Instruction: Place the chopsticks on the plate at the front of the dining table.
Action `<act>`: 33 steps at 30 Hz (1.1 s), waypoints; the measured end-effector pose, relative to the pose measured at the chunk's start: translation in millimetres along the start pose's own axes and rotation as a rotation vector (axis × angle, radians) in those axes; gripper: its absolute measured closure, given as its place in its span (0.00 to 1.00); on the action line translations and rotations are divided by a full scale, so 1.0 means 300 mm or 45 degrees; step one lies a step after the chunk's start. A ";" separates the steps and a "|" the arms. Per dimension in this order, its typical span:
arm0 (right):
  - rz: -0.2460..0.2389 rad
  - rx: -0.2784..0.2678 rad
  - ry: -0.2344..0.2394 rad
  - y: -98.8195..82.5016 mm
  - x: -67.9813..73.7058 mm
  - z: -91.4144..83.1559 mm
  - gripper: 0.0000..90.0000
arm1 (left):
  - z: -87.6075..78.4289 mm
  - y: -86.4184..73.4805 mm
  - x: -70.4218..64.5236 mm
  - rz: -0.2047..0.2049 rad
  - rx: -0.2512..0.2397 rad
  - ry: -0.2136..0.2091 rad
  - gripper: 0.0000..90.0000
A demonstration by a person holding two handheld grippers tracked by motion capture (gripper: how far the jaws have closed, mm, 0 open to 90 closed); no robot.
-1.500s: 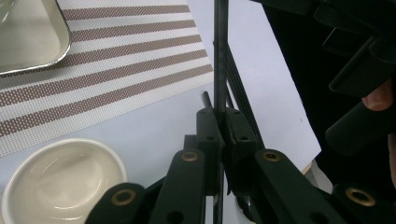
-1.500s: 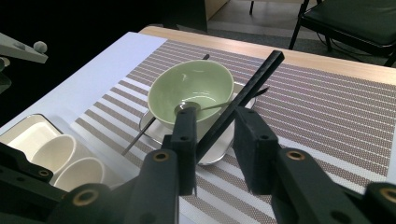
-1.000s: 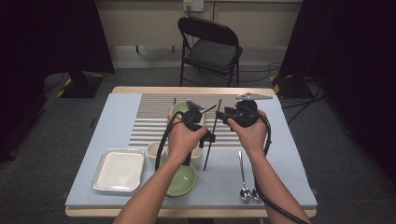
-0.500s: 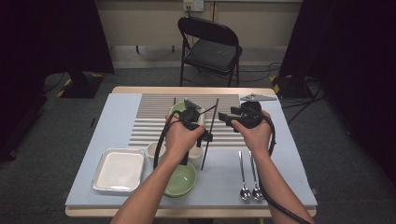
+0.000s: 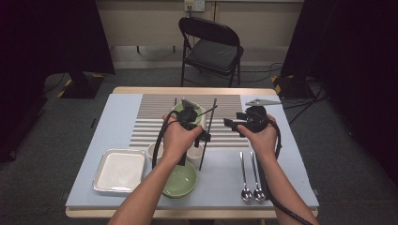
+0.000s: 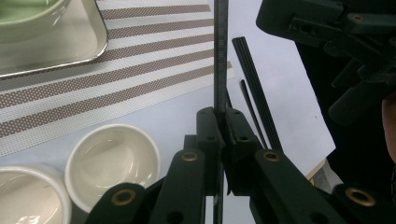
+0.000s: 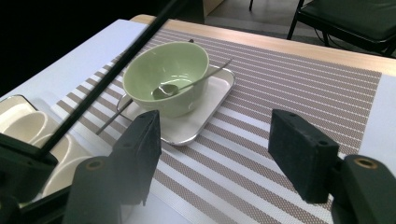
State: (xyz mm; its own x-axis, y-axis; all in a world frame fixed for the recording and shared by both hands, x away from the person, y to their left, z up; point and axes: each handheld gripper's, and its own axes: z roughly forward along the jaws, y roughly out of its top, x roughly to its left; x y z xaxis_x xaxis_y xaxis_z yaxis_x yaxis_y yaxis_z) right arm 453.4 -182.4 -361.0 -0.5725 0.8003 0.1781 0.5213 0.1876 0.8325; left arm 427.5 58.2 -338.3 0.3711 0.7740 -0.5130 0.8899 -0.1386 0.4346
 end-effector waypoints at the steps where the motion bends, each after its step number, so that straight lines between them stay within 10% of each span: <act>1: 0.000 -0.001 -0.001 -0.003 -0.003 -0.001 0.38 | -0.001 0.000 0.001 -0.001 0.000 0.001 0.96; 33: -0.023 0.033 -0.032 -0.081 -0.066 -0.002 0.35 | -0.063 0.000 0.043 -0.019 -0.011 0.024 0.96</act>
State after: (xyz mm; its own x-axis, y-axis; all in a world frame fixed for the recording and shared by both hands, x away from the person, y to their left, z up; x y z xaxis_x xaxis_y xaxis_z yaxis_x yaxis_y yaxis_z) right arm 451.8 -203.1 -384.5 -0.5661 0.8107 0.1493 0.5271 0.2168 0.8217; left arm 427.3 79.9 -330.8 0.3529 0.7875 -0.5053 0.8928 -0.1219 0.4335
